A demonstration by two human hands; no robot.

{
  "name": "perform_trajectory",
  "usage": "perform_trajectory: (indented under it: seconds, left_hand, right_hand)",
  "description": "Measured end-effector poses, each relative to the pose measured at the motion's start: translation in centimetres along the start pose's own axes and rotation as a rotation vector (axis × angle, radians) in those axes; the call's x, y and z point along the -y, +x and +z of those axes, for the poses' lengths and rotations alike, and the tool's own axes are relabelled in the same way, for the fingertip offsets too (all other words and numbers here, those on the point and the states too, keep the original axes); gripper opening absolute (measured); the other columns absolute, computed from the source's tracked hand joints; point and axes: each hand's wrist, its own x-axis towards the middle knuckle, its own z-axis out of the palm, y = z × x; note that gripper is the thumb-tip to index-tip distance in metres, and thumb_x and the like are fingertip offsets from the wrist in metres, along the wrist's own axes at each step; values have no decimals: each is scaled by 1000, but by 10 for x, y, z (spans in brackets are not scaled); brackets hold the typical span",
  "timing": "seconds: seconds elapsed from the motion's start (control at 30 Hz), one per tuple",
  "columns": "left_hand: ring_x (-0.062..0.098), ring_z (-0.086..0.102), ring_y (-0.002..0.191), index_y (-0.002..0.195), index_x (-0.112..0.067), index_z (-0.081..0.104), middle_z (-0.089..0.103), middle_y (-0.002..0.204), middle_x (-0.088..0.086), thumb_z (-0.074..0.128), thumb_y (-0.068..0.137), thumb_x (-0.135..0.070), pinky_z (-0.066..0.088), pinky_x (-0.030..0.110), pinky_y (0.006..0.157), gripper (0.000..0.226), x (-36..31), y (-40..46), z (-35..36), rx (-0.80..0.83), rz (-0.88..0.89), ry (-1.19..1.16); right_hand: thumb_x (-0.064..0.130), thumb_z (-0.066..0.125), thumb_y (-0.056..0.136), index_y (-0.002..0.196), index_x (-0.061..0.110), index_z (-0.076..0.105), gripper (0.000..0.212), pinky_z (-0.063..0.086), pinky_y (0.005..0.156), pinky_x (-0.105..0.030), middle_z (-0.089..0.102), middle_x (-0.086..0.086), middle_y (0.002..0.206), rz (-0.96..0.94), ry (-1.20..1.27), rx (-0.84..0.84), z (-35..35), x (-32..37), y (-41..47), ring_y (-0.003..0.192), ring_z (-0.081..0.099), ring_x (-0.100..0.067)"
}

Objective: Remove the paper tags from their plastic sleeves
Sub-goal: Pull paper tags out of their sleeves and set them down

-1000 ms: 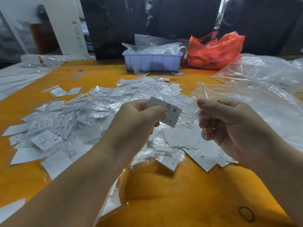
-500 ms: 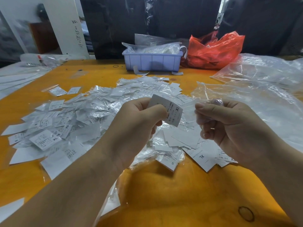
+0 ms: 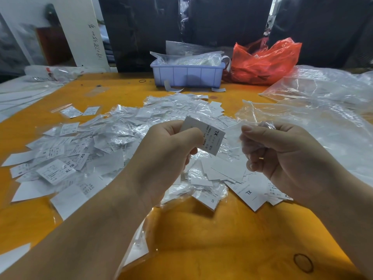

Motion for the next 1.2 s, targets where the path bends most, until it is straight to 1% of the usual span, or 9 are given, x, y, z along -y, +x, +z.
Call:
perform_trajectory:
  seconds: [0.2, 0.4, 0.5, 0.63, 0.73, 0.87, 0.97, 1.1, 1.2]
  left_hand:
    - [1, 44, 47, 70, -29, 77, 53, 51, -13, 56, 72, -21, 37, 14, 44, 22, -1, -2, 1, 31, 15, -3]
    - [1, 42, 48, 78, -24, 77, 53, 52, -12, 56, 72, -22, 37, 13, 44, 22, 0, -2, 1, 36, 6, 16]
    - [2, 42, 48, 74, -24, 76, 53, 52, -12, 56, 72, -22, 37, 14, 44, 21, 0, -2, 2, 30, 11, 33]
    - [3, 42, 47, 72, -25, 76, 52, 52, -12, 56, 72, -24, 37, 15, 44, 19, 1, -2, 3, 20, 9, 48]
    - [2, 42, 47, 69, -25, 75, 52, 52, -12, 58, 73, -23, 37, 14, 44, 18, 1, -2, 2, 27, 4, 50]
    - [3, 44, 47, 83, -18, 75, 55, 55, -9, 61, 89, -12, 38, 14, 45, 16, 3, -1, 2, 21, 5, 44]
    - [5, 47, 49, 93, -18, 74, 59, 59, -5, 59, 92, -12, 39, 17, 44, 16, 3, -2, 3, 46, -12, 5]
    - [6, 50, 50, 96, -19, 73, 63, 63, -3, 56, 96, -14, 41, 19, 44, 17, 3, -2, 5, 110, -25, -3]
    - [7, 52, 54, 99, -20, 71, 66, 67, -3, 52, 99, -16, 42, 19, 46, 20, 4, -3, 7, 155, -36, 9]
  right_hand:
    - [28, 70, 68, 57, 14, 70, 18, 43, 43, -23, 58, -4, 57, 6, -11, -3, 0, 0, 0, 48, 50, -13]
    - [31, 72, 65, 60, 12, 71, 20, 44, 43, -23, 60, -7, 58, 5, -13, 8, 0, -2, 0, 49, 52, -14]
    - [31, 73, 62, 61, 12, 71, 19, 45, 43, -23, 61, -7, 59, 7, -2, 21, 0, -2, 0, 49, 52, -14]
    - [25, 79, 60, 62, 13, 71, 15, 46, 44, -24, 61, -7, 60, 21, -1, 72, 2, -3, 1, 49, 52, -14]
    - [17, 81, 67, 63, 14, 73, 9, 47, 46, -25, 63, -6, 61, 28, -18, 89, 1, -5, 1, 51, 55, -15]
    - [18, 74, 68, 67, 16, 76, 2, 49, 49, -24, 65, -6, 65, 39, -8, 101, 0, -5, 2, 54, 58, -14]
    - [19, 72, 69, 71, 18, 77, 6, 51, 52, -25, 66, -6, 70, 42, -5, 123, 0, -6, 1, 57, 60, -14]
    - [22, 74, 69, 76, 16, 78, 10, 52, 54, -26, 67, -14, 84, 57, 12, 120, -1, -7, 2, 60, 60, -15]
    - [22, 81, 68, 77, 17, 78, 10, 53, 55, -26, 69, -13, 85, 60, 6, 122, -1, -6, 2, 61, 61, -15]
